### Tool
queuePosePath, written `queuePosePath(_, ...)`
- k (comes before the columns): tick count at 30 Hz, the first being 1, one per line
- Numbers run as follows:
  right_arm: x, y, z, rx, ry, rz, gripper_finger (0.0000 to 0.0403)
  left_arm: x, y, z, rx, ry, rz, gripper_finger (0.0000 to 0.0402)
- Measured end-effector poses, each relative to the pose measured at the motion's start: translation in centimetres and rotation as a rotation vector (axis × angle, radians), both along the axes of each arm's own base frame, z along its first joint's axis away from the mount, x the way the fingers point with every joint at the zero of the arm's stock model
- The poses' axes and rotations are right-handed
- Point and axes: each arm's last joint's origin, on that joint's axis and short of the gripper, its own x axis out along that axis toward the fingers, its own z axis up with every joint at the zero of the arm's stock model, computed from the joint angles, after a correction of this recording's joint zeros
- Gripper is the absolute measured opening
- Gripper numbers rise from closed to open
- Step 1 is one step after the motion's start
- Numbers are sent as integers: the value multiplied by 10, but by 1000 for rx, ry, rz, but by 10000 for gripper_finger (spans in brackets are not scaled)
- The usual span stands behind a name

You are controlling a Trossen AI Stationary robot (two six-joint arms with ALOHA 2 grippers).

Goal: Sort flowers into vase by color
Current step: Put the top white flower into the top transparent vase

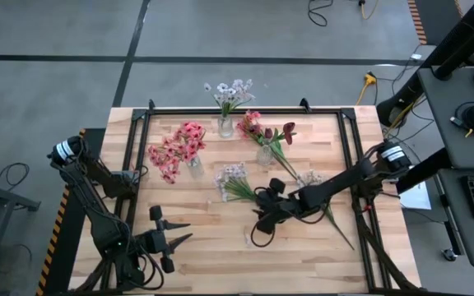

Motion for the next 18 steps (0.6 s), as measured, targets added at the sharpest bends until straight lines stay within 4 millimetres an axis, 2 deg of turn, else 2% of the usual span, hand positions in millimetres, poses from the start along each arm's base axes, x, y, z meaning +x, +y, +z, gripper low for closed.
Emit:
queuePosePath(9, 8, -13, -39, -62, 39, -66, 214, 0, 0, 0, -2, 0, -1, 111)
queuePosePath(14, 10, -19, -48, -59, 46, -122, 198, 0, 0, 0, -1, 0, -1, 111)
queuePosePath(18, 11, -19, -51, -50, 47, -129, 164, 0, 0, 0, -1, 0, 0, 111)
